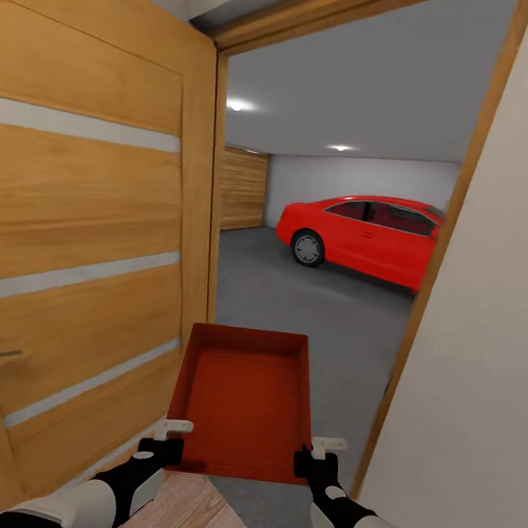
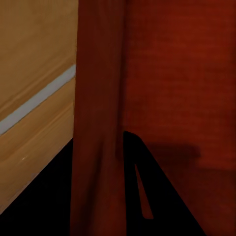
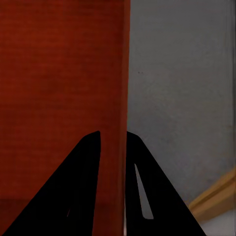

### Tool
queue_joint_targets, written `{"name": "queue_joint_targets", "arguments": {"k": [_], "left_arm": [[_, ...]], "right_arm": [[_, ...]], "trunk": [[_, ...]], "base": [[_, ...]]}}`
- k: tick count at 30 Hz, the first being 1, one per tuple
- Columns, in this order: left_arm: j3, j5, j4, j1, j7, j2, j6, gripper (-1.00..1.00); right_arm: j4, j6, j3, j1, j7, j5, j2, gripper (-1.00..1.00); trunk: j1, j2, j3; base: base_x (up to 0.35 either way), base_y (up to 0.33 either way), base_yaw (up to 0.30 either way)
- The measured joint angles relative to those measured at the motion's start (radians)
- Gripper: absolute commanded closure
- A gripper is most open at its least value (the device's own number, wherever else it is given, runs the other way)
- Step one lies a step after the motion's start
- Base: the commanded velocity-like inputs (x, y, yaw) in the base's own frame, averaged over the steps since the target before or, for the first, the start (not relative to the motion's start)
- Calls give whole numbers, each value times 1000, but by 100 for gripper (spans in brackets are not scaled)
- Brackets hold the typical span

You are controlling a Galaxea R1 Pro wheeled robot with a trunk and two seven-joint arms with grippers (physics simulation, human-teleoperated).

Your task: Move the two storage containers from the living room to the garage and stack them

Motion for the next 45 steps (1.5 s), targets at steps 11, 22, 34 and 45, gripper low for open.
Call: {"name": "queue_joint_targets", "arguments": {"k": [11,22,34,45], "left_arm": [[0,0,0,0,0,0,0,100],[0,0,0,0,0,0,0,100],[0,0,0,0,1,0,0,100],[0,0,0,0,2,-2,0,100]], "right_arm": [[0,0,0,0,0,1,0,100],[0,0,0,0,0,-1,0,100],[0,0,2,0,0,-3,0,100],[0,0,0,0,2,-1,-2,100]], "trunk": [[0,0,0],[0,0,0],[0,0,0],[0,0,0]], "base": [[306,188,-273],[306,192,-115],[306,193,-139],[305,193,-269]]}}
